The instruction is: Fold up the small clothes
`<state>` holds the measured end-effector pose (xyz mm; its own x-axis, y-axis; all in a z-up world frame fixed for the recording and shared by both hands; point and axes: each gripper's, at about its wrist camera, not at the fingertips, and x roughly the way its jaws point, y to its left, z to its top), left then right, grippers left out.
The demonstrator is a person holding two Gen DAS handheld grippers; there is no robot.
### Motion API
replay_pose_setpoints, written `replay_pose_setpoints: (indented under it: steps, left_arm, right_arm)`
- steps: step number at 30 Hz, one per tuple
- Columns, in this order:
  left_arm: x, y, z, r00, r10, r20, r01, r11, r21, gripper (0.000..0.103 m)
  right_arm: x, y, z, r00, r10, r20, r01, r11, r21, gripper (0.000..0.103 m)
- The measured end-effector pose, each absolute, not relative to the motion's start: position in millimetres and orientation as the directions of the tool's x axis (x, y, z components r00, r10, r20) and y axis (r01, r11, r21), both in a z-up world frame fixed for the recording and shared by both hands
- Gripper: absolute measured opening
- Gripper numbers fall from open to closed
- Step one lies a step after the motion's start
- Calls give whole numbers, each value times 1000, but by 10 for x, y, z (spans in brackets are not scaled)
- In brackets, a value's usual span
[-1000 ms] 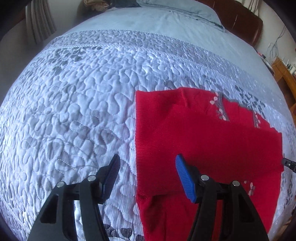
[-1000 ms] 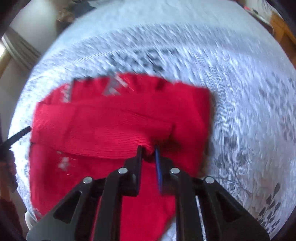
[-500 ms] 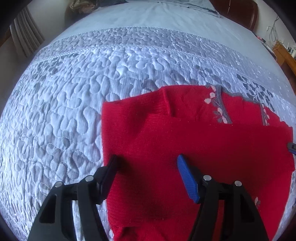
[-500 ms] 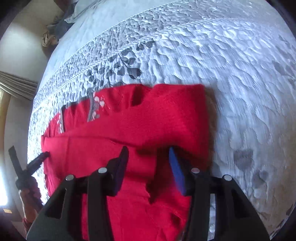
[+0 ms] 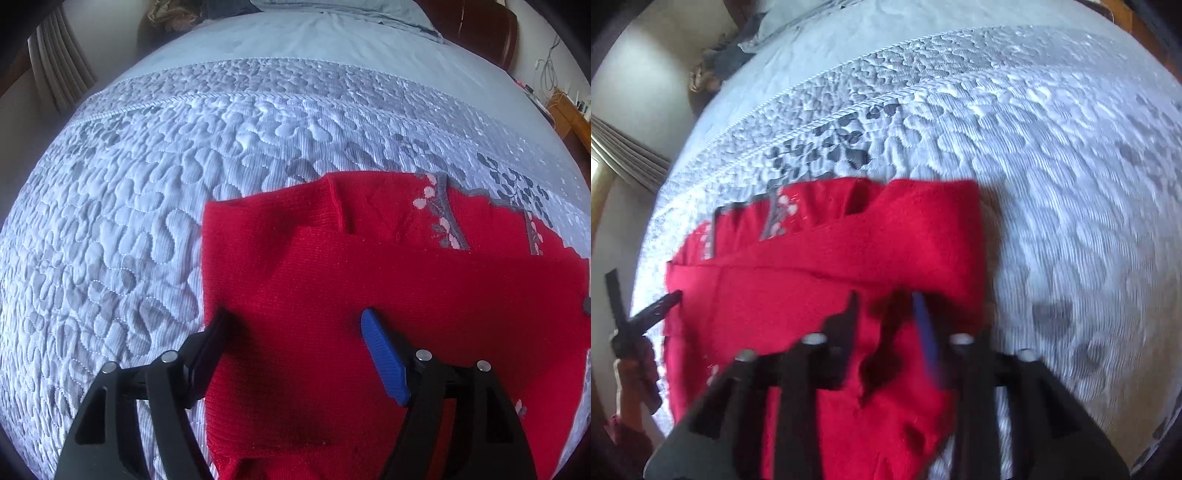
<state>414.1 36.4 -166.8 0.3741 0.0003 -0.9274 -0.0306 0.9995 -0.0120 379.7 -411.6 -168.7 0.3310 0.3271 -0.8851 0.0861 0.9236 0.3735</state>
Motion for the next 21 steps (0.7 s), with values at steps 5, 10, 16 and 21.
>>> replay_pose_setpoints:
  steps: [5, 10, 16, 21]
  left_arm:
    - [3885, 314, -1578, 382, -30, -924, -22, 999, -41, 73]
    - [3799, 222, -1659, 394, 8, -919, 4, 1000, 11, 74]
    - [3847, 298, -1734, 375, -36, -926, 3, 999, -38, 78]
    - [3819, 274, -1720, 382, -35, -924, 15, 999, -31, 79]
  right_arm:
    - [3549, -4020, -1729, 242, 413, -878, 53, 898, 436, 34]
    - [3482, -3868, -1630, 227, 354, -907, 5, 931, 365, 4]
    - [3454, -3935, -1716, 198, 287, -937, 63, 951, 304, 3]
    - [3437, -3948, -1823, 216, 281, -935, 86, 948, 305, 4]
